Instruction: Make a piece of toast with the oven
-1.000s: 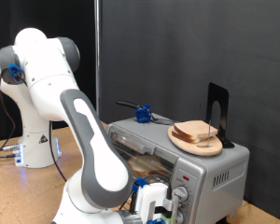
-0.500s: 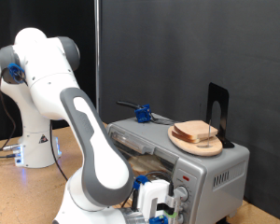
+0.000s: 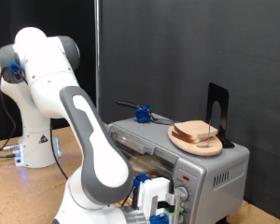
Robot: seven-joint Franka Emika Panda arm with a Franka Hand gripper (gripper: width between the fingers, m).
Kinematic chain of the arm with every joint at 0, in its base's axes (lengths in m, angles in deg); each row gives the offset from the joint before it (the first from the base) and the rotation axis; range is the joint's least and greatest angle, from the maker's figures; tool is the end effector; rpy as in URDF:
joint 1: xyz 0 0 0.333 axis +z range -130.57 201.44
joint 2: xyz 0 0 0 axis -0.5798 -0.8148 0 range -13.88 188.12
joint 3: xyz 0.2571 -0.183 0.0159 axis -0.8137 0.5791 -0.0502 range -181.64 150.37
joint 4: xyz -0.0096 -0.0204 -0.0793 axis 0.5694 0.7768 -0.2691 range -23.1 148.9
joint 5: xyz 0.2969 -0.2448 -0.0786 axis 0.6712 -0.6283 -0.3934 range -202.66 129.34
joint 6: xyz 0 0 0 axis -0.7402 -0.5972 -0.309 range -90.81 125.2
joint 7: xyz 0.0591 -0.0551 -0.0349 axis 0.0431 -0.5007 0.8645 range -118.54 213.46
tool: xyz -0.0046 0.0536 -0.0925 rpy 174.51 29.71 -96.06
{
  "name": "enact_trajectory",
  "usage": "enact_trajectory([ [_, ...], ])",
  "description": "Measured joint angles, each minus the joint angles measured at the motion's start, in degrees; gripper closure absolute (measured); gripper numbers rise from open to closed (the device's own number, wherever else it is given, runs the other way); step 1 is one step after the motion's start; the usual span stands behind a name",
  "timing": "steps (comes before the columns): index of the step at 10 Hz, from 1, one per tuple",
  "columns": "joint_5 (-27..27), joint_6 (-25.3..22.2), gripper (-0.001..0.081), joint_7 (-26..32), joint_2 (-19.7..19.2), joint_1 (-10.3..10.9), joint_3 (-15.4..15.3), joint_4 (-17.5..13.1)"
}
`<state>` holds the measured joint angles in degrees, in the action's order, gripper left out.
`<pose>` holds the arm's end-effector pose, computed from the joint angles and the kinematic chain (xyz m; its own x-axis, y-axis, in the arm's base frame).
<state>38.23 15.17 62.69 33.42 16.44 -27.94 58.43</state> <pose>0.6855 -0.0263 0.1417 0.8206 -0.2566 -0.5107 -0.5423 -0.0677 -0.8374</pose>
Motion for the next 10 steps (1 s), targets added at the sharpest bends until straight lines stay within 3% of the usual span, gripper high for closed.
enact_trajectory([
  [2, 1.09, 0.14, 0.0494, 8.57, -0.01, -0.14, -0.15, 0.11],
  [5, 1.49, -0.6, 0.0492, 16.87, -0.01, -0.48, -0.3, 0.11],
  [10, 1.51, -2.76, 0.0492, 24.55, -0.04, -1.0, -0.32, -0.24],
])
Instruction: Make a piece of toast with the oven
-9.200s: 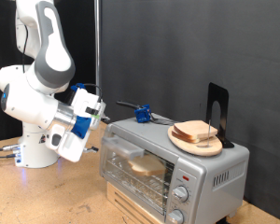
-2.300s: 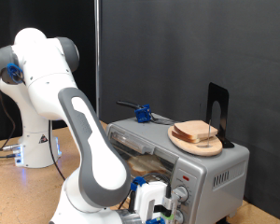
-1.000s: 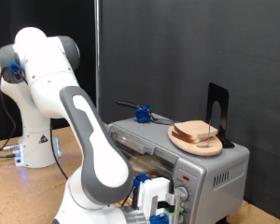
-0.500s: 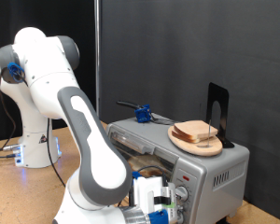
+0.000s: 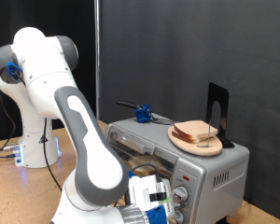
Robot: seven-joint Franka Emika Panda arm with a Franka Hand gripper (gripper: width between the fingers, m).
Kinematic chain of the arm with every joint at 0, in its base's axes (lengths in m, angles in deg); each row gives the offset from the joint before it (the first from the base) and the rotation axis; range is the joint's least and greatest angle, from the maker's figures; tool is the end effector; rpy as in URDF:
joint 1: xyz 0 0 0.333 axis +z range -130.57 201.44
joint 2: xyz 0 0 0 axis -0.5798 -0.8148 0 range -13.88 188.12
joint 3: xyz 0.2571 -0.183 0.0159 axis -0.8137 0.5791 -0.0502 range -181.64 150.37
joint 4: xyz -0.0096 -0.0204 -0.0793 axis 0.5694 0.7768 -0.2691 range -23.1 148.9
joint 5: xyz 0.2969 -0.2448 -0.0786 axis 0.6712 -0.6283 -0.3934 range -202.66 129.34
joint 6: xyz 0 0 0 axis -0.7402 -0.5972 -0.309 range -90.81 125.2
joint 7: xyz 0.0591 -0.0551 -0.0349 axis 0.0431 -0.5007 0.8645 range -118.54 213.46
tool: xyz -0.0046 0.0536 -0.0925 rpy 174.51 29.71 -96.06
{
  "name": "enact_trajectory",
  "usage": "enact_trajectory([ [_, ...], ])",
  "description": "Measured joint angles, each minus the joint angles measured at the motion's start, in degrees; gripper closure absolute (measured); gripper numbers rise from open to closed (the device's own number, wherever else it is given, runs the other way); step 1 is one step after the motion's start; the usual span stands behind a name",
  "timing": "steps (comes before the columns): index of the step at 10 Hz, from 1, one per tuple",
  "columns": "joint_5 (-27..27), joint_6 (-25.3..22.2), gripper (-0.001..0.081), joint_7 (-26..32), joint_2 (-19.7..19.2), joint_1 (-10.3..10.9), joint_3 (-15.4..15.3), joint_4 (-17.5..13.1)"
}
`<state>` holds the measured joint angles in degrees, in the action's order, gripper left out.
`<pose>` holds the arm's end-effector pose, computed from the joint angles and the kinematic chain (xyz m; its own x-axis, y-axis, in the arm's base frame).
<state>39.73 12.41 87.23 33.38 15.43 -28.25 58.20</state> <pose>0.6855 -0.0306 0.1480 0.9721 -0.2003 -0.1224 -0.1469 -0.1124 -0.9827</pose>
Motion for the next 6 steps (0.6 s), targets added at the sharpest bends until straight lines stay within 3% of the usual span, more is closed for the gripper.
enact_trajectory([
  [6, -1.1, -2.1, 0.0492, 4.36, -0.48, -0.07, 0.35, -1.08],
])
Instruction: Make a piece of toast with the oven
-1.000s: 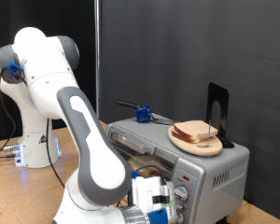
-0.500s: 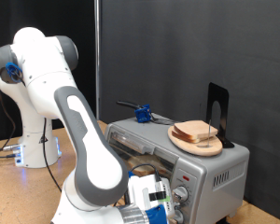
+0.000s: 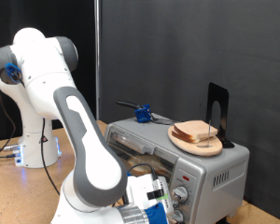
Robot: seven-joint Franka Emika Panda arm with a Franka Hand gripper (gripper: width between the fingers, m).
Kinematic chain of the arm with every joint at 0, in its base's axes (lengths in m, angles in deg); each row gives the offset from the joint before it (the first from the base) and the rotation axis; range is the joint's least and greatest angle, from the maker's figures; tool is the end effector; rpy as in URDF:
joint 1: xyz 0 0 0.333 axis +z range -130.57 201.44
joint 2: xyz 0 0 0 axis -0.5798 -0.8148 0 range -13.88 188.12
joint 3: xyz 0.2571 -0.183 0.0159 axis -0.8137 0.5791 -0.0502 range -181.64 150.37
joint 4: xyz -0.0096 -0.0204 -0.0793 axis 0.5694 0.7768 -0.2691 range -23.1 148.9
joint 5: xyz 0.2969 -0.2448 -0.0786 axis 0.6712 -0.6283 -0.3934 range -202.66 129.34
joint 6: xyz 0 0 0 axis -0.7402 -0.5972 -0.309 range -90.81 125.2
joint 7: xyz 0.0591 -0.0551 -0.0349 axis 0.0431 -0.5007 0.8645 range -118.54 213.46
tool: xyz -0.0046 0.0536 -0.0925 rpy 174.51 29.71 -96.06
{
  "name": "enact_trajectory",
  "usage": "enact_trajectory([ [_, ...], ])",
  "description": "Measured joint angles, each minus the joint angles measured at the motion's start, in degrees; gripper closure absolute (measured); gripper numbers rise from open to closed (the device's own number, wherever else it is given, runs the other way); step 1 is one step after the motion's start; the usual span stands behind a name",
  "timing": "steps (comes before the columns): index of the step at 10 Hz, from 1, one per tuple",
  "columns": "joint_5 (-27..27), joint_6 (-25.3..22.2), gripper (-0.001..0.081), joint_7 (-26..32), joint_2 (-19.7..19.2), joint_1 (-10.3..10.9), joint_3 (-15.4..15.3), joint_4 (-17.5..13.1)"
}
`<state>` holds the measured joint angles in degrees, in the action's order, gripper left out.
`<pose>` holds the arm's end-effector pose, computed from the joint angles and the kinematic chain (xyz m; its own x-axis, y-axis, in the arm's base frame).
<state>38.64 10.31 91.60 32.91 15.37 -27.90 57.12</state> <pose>0.6860 -0.0326 0.1498 0.9863 -0.1604 -0.0392 -0.0591 -0.1214 -0.9908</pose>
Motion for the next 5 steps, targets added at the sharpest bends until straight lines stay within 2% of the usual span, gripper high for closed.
enact_trajectory([
  [3, -0.76, 0.23, 0.0492, -0.11, -0.23, 0.03, 0.54, -0.11],
  [5, -0.51, 1.47, 0.0492, -1.5, -0.3, -0.04, 1.38, 1.12],
])
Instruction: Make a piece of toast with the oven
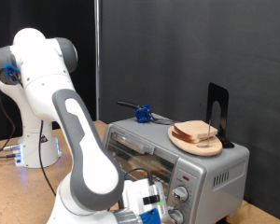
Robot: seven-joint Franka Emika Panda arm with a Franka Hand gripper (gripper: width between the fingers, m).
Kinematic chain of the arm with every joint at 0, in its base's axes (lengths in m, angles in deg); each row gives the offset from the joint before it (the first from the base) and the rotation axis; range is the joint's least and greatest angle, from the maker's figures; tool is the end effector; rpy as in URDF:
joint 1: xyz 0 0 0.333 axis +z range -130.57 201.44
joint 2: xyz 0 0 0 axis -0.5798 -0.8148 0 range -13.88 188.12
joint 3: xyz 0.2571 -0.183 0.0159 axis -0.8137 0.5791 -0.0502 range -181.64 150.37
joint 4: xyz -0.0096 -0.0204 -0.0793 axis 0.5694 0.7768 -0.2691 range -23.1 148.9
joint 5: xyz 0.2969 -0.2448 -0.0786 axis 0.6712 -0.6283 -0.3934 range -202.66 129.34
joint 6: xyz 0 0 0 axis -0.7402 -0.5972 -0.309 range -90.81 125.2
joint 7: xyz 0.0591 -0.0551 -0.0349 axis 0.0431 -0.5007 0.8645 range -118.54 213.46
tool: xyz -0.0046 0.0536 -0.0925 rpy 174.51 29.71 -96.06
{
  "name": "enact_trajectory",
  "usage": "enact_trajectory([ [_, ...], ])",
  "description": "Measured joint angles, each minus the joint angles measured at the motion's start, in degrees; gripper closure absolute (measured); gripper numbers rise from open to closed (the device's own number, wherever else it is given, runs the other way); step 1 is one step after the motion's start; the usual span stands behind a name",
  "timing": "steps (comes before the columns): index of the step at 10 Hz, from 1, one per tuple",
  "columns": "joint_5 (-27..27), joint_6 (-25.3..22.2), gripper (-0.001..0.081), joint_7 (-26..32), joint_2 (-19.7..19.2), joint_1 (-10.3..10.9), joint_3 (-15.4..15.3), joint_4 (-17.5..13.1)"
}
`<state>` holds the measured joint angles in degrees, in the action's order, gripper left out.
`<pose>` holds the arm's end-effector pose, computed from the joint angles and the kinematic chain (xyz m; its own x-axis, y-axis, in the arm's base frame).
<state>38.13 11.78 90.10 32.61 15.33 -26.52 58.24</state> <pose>0.6781 -0.0460 0.1332 0.9781 -0.1881 -0.0892 -0.1187 -0.1515 -0.9813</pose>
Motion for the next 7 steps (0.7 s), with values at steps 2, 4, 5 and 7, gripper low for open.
enact_trajectory([
  [2, 0.23, 0.42, 0.0492, -1.08, 0.01, -0.05, 0.1, 0.19],
  [4, 0.59, 2.31, 0.0252, -4.46, -0.07, -0.12, 0.57, 1.17],
  [5, 0.62, 2.89, 0.0252, -11.0, -0.07, -0.01, 0.66, 1.57],
  [7, 0.42, 2.93, 0.0117, -24.73, -0.05, 0.47, 0.85, 1.78],
])
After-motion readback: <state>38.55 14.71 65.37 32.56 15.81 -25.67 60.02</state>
